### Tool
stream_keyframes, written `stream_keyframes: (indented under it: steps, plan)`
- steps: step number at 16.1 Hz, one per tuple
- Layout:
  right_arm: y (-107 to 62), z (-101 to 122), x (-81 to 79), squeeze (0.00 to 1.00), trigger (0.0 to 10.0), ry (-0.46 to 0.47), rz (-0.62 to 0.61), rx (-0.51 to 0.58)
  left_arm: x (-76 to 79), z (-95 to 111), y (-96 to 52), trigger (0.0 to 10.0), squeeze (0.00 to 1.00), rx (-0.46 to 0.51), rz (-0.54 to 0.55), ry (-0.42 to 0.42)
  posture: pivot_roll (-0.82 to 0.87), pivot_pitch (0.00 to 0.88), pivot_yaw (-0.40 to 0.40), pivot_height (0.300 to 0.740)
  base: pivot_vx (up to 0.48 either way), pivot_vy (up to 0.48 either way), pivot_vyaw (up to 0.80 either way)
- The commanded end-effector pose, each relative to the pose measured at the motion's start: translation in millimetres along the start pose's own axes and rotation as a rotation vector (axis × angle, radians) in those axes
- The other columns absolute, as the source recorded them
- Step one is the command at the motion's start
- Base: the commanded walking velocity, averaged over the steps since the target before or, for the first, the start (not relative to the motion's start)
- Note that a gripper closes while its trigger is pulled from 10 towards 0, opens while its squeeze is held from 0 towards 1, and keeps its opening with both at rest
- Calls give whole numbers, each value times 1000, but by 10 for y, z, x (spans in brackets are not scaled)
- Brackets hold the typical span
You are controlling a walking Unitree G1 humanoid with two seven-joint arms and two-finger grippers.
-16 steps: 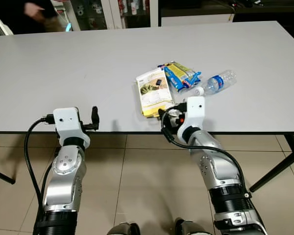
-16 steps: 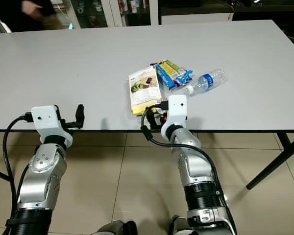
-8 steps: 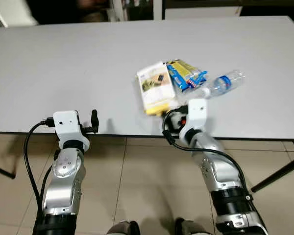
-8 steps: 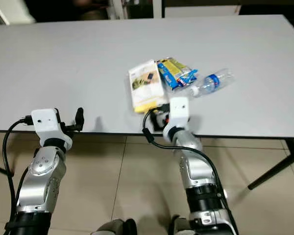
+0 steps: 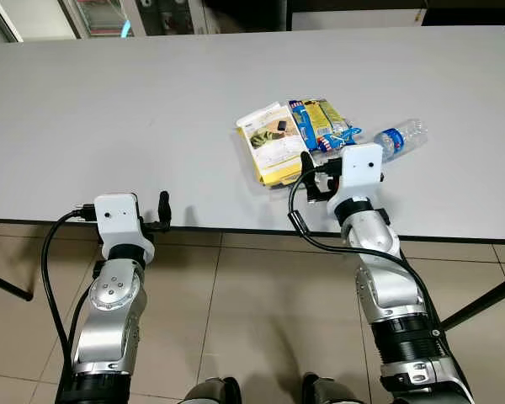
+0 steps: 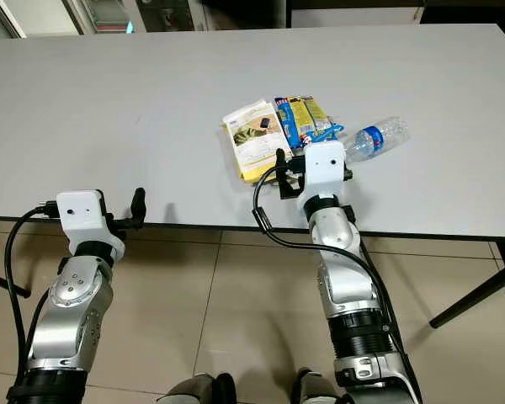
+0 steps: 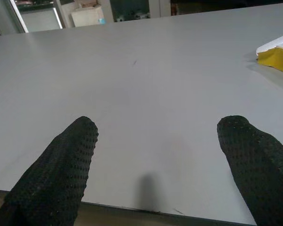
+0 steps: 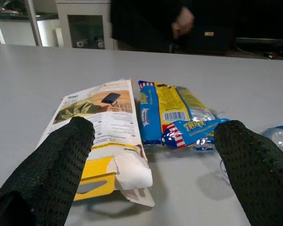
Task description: Picking trash to rubbish bin
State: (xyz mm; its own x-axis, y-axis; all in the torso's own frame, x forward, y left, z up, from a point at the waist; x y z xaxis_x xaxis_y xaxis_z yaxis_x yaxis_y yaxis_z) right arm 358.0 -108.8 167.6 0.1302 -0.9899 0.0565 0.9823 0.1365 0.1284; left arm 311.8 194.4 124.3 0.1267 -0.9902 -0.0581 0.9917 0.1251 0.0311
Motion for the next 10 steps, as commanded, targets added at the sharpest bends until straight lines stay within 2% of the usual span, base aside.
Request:
stream_keyframes:
  steps: [1,4,6,8,9,10]
  plan:
    - [5,-44,-48,1000,10000,52,17,-24,-43,35,-24,10000,0,19,9,14,-71,152,111,740,0,0,0]
    - [36,-164,-135,1000,10000,148,54,-103,-76,50,-36,10000,0,20,13,21,-52,157,115,740,0,0,0]
    - [52,-183,-142,1000,10000,164,53,-116,-90,64,-45,10000,0,27,10,21,-42,160,117,740,0,0,0]
    - [87,-186,-104,878,10000,154,32,-122,-105,80,-58,10000,0,33,10,21,-37,163,117,740,0,0,0]
    - [94,-192,-95,855,10000,147,31,-128,-107,81,-61,10000,0,33,12,21,-37,163,117,740,0,0,0]
    - [100,-201,-80,757,10000,129,27,-135,-108,84,-67,10000,0,33,14,22,-31,165,117,740,0,0,0]
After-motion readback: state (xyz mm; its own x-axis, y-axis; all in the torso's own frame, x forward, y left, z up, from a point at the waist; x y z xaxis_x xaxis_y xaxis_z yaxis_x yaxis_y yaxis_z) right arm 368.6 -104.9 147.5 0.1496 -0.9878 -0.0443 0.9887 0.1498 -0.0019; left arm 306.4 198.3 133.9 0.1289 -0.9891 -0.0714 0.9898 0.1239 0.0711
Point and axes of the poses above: a point about 5 cm out from each wrist's last joint towards the gripper, its own y axis pointing out of the wrist towards the gripper, its own z axis along the axis of the wrist's last joint, x = y × z, the point moved 2 cm from there along y, pointing out of the wrist towards the gripper, and after that the axes turned 1 degree about y, right-handed, at the moved point
